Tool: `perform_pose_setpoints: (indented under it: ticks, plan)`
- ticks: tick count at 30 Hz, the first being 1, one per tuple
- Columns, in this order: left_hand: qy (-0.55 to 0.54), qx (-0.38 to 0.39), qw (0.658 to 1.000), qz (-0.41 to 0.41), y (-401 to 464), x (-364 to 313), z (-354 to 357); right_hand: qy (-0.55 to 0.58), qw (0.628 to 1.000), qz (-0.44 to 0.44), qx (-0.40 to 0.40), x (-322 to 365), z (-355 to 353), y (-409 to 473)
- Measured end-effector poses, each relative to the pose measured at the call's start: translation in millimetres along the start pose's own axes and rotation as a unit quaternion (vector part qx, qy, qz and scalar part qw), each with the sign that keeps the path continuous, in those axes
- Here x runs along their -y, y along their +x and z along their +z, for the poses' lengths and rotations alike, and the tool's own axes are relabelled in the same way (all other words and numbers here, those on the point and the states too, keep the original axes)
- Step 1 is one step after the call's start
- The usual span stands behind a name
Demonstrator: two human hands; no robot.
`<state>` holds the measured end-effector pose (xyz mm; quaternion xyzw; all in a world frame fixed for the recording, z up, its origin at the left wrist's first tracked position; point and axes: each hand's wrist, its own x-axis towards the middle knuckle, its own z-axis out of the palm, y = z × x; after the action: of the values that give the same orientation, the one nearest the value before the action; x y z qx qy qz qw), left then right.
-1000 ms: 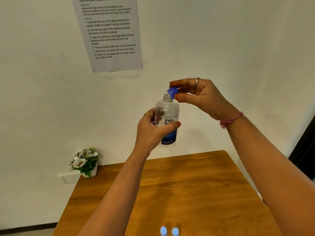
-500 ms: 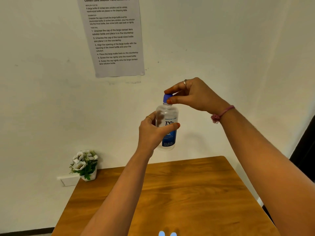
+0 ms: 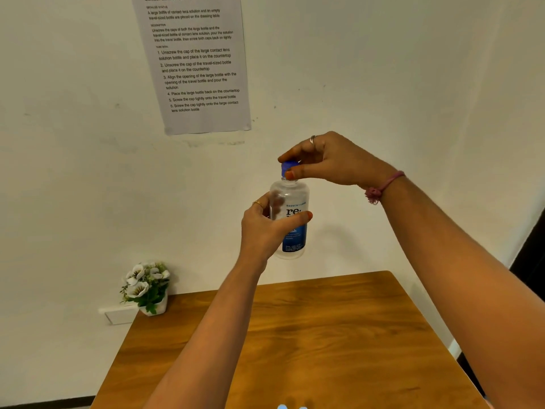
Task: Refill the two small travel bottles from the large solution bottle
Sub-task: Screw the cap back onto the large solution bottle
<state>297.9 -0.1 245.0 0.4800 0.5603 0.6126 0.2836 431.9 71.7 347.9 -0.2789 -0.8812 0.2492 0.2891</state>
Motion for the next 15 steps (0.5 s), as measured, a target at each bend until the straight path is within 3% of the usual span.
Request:
perform_pose_setpoints:
  ticks: [3,6,12,15]
  plan:
    - [-0.003,-0.006,1.0,-0.003,2,3,2,0.011,0.996,0.018,-0.092,-7,15,0]
    - [-0.004,-0.006,1.0,-0.006,3,5,3,-0.011,0.99,0.032,-0.136,-11,26,2]
    - [-0.009,0.007,1.0,-0.006,5,9,0,0.089,0.996,0.011,0.015,-17,4,-3]
    - [-0.015,0.008,1.0,-0.006,7,10,0,0.114,0.993,-0.01,-0.01,-23,10,-5]
